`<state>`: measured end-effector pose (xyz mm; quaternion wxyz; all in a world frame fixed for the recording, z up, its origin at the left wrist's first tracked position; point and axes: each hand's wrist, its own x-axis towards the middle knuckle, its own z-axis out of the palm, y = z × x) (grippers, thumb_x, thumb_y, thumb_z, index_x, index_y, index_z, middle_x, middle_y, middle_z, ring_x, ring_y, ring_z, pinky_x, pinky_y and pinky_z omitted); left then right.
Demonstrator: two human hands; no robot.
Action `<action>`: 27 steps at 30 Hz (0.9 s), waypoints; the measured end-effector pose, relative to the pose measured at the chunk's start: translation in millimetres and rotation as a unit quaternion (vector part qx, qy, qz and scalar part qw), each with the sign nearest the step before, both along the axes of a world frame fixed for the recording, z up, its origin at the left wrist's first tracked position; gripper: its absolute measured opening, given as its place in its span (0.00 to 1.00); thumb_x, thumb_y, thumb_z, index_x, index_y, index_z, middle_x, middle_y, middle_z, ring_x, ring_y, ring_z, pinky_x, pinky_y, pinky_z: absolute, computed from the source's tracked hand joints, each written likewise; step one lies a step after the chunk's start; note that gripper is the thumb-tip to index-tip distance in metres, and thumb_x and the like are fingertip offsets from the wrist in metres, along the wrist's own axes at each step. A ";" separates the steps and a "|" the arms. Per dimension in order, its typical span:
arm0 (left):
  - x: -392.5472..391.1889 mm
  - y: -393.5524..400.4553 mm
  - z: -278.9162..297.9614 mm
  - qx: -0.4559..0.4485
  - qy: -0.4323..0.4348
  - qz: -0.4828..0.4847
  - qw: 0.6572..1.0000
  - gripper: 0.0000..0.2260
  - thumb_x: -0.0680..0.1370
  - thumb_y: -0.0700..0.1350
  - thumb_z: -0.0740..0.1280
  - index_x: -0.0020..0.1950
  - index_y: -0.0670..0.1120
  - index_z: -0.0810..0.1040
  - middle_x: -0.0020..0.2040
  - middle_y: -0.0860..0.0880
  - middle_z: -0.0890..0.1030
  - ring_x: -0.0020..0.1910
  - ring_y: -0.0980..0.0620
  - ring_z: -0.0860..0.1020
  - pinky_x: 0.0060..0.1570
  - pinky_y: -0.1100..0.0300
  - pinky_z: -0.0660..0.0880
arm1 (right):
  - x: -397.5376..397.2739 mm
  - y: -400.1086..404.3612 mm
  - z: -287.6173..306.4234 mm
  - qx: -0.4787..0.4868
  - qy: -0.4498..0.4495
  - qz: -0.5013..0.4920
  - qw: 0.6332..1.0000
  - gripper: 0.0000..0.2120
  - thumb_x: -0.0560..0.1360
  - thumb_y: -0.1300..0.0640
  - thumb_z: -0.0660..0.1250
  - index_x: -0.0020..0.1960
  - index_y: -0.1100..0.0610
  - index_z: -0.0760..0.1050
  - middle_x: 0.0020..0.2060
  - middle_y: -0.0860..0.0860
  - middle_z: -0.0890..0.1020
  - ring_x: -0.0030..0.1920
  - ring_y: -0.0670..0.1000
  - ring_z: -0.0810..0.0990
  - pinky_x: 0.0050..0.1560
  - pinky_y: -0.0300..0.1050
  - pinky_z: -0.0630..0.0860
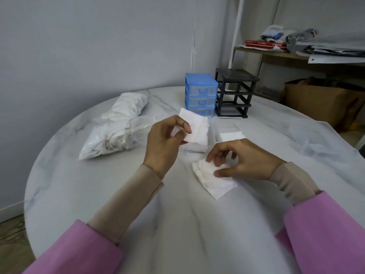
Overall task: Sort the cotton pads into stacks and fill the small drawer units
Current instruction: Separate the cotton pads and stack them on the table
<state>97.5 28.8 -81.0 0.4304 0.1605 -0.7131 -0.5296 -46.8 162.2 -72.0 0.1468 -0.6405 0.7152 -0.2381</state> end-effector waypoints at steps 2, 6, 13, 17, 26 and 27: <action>-0.8 1.5 -1.6 0.005 -0.006 0.009 1.000 0.21 0.72 0.28 0.60 0.35 0.53 0.81 0.39 0.56 0.81 0.44 0.56 0.78 0.43 0.61 0.77 | 0.6 0.0 0.3 0.005 -0.008 -0.007 1.000 0.12 0.68 0.57 0.75 0.48 0.47 0.77 0.41 0.45 0.77 0.39 0.40 0.75 0.41 0.27 0.69; -1.6 3.7 -2.5 0.023 -0.020 0.018 0.999 0.20 0.73 0.27 0.60 0.41 0.51 0.81 0.46 0.53 0.82 0.49 0.54 0.79 0.44 0.64 0.77 | -0.7 0.8 -0.5 0.031 -0.004 -0.033 0.999 0.12 0.67 0.53 0.75 0.46 0.47 0.75 0.44 0.46 0.78 0.40 0.41 0.75 0.40 0.27 0.71; -0.9 4.0 -3.4 0.028 -0.035 0.029 0.999 0.19 0.73 0.28 0.60 0.41 0.52 0.81 0.49 0.50 0.81 0.49 0.54 0.78 0.40 0.69 0.75 | 0.3 0.7 1.2 0.029 -0.009 -0.040 0.999 0.09 0.69 0.56 0.74 0.45 0.47 0.77 0.41 0.43 0.79 0.42 0.40 0.75 0.41 0.28 0.69; -1.1 4.0 -3.9 0.030 -0.038 0.027 0.998 0.20 0.73 0.28 0.60 0.41 0.52 0.81 0.47 0.53 0.81 0.48 0.55 0.78 0.40 0.70 0.75 | 0.5 1.2 1.7 0.018 -0.007 -0.025 0.999 0.06 0.71 0.57 0.72 0.43 0.47 0.78 0.42 0.43 0.80 0.42 0.38 0.74 0.41 0.28 0.68; -1.0 0.6 -6.1 0.024 -0.046 0.049 0.997 0.20 0.71 0.28 0.61 0.41 0.53 0.81 0.47 0.54 0.82 0.50 0.52 0.78 0.53 0.54 0.76 | -2.3 4.4 8.1 -0.074 -0.147 0.005 0.986 0.12 0.73 0.69 0.66 0.41 0.53 0.78 0.37 0.40 0.80 0.39 0.46 0.76 0.41 0.38 0.72; -0.7 0.5 -6.1 0.022 -0.047 0.054 0.997 0.19 0.71 0.29 0.62 0.41 0.54 0.81 0.46 0.55 0.82 0.50 0.53 0.78 0.55 0.53 0.76 | -2.3 4.9 9.1 -0.088 -0.164 0.008 0.982 0.13 0.73 0.71 0.65 0.40 0.53 0.78 0.37 0.40 0.79 0.39 0.44 0.76 0.41 0.37 0.72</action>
